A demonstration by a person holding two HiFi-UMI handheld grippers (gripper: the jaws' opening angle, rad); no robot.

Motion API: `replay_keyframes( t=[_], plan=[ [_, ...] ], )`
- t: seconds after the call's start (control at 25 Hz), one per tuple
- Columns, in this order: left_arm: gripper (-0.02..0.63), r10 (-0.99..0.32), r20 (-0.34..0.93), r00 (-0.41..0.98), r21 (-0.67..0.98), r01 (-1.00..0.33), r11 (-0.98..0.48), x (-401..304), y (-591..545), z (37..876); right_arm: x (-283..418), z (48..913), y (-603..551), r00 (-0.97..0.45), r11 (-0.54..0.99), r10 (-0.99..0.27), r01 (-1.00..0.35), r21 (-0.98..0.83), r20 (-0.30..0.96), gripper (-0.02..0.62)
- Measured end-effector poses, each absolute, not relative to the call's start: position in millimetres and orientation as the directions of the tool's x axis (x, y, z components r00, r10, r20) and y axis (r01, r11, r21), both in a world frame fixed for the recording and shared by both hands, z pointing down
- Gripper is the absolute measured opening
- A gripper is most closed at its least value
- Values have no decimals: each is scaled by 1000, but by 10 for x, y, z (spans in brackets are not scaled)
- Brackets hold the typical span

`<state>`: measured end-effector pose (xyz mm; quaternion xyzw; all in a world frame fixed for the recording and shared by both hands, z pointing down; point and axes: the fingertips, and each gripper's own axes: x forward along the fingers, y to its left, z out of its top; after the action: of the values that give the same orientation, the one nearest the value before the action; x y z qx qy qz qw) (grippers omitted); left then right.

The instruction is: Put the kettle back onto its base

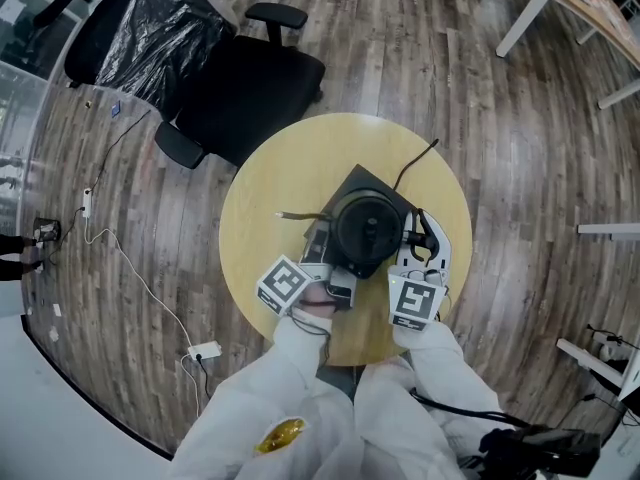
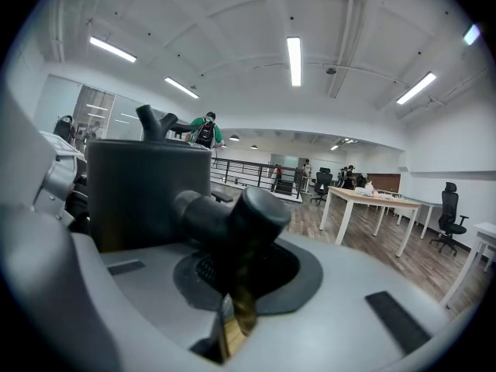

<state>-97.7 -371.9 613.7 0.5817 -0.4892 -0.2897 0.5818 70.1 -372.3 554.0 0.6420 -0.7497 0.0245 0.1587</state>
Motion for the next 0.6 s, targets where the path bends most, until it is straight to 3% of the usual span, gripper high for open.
replay_keyframes(
  t=[0.6],
  plan=[
    [-5, -897, 232, 376, 960, -240, 148, -823, -3773, 6103, 883, 5583, -3766, -96, 137, -960, -981, 139, 263, 37]
  ],
)
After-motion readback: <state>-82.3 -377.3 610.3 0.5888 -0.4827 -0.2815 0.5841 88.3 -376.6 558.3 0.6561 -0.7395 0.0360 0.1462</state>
